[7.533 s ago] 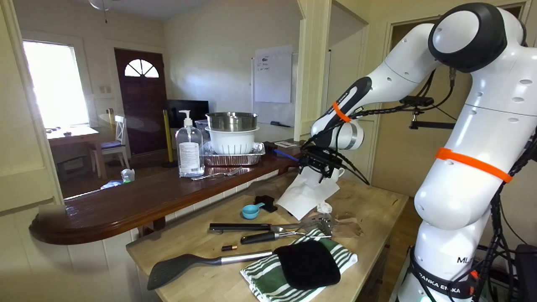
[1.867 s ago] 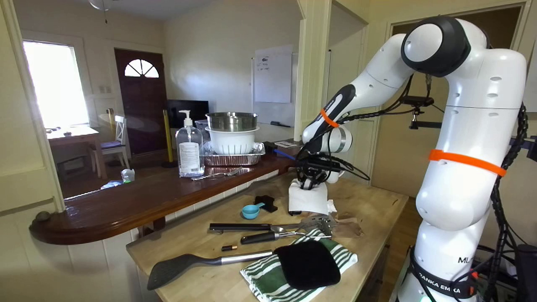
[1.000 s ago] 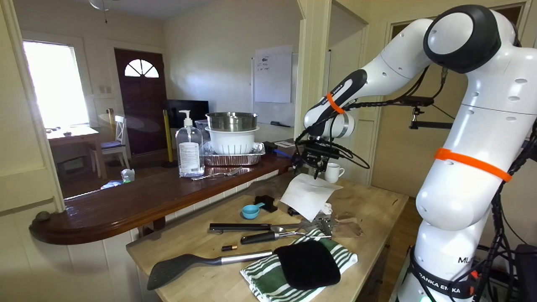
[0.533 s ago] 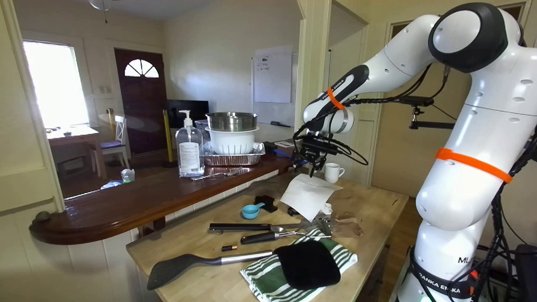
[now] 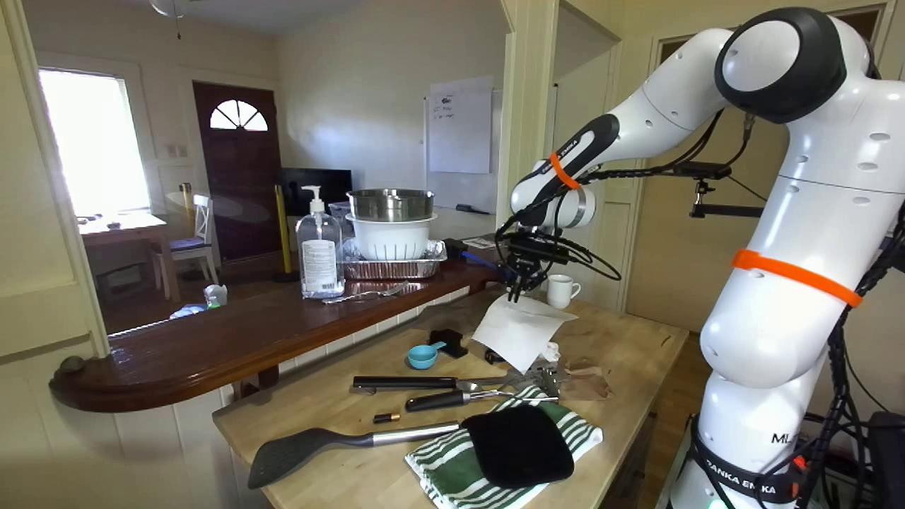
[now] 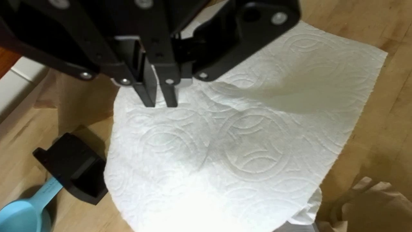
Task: Put the paper towel in the cup
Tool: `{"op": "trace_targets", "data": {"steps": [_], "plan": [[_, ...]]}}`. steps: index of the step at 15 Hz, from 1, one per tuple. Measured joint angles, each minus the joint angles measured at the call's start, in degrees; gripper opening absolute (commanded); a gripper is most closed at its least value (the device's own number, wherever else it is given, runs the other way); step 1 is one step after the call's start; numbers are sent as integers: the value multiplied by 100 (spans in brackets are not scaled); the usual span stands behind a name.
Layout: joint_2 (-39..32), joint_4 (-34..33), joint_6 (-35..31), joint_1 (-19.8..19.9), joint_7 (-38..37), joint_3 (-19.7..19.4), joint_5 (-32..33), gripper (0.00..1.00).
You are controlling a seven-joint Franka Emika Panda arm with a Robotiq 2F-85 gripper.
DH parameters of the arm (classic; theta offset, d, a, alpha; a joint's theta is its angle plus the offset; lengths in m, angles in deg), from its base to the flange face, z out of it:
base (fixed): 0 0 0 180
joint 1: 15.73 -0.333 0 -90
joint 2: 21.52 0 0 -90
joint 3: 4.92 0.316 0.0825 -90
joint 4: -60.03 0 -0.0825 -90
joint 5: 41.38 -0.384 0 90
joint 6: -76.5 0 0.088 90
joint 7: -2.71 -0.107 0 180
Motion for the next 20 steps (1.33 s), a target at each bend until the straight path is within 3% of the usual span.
{"op": "trace_targets", "data": {"steps": [7, 20], "plan": [[-352, 8, -75, 22, -107, -16, 130, 0], [-1009, 177, -1002, -14, -149, -80, 123, 0]]}}
